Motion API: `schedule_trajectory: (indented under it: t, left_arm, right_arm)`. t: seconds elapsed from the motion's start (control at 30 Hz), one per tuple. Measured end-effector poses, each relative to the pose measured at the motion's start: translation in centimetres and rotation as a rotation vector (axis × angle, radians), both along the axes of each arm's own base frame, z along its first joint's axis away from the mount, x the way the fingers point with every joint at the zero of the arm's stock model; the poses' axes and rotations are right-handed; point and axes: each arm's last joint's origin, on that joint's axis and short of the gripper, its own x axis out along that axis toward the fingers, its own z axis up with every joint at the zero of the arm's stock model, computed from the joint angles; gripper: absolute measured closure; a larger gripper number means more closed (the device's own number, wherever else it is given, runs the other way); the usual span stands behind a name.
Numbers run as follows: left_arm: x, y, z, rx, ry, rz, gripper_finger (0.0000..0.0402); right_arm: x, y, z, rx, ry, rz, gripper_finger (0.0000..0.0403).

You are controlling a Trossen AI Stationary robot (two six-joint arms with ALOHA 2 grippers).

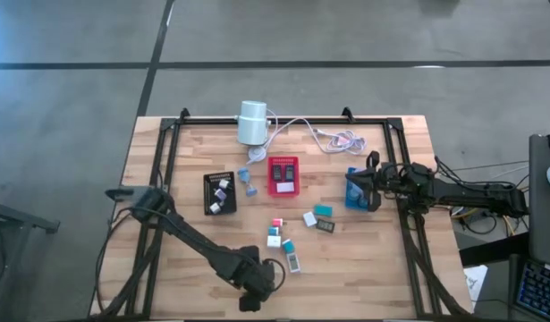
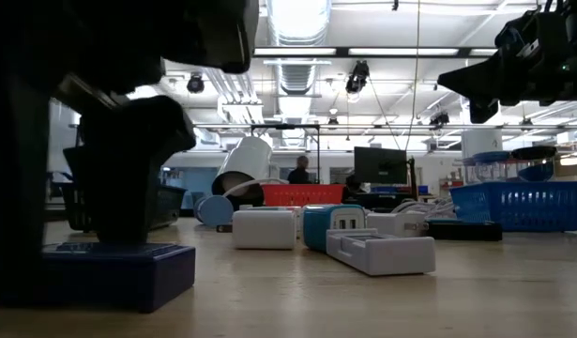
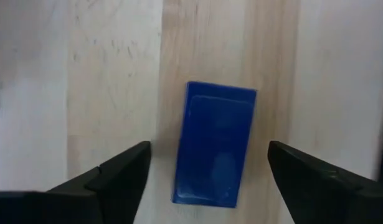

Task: Pick & Place Office items
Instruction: Put the dark blue digital clock into the red basket

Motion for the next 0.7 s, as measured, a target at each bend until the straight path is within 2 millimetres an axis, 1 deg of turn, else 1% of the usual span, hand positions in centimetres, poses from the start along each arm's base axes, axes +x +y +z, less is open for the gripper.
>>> schedule_trajectory:
  t: [0.13, 0.27, 0.37, 0.47, 0.53, 0.57, 0.7]
  left_arm:
    - [0.1, 0.0, -0.5, 0.015, 0.006, -0.027, 0.0083]
    - [0.1, 0.0, -1.3, 0.058, 0.009, -0.041, 0.0106]
    - [0.1, 0.0, -1.4, 0.073, 0.010, -0.065, 0.0149]
    - [0.1, 0.3, -1.1, 0.074, 0.013, -0.073, 0.0223]
    - [0.1, 0.3, -0.6, 0.028, 0.017, -0.089, 0.0275]
    - [0.1, 0.4, -0.3, 0.020, 0.015, -0.094, 0.0286]
    - [0.1, 0.4, 0.9, -0.018, -0.016, -0.111, 0.0286]
  right_arm:
    - [0.0, 0.0, -0.1, 0.022, 0.004, 0.004, 0.0394]
    - [0.0, 0.0, -0.4, 0.032, 0.039, 0.006, 0.0394]
    - [0.0, 0.0, -0.7, 0.035, 0.059, 0.006, 0.0394]
    - [0.0, 0.0, -0.6, 0.035, 0.056, 0.006, 0.0394]
    - [0.0, 0.0, -0.6, 0.035, 0.056, 0.006, 0.0394]
    - [0.0, 0.0, -0.6, 0.035, 0.056, 0.006, 0.0394]
    - [0.0, 0.0, -0.6, 0.035, 0.056, 0.006, 0.0394]
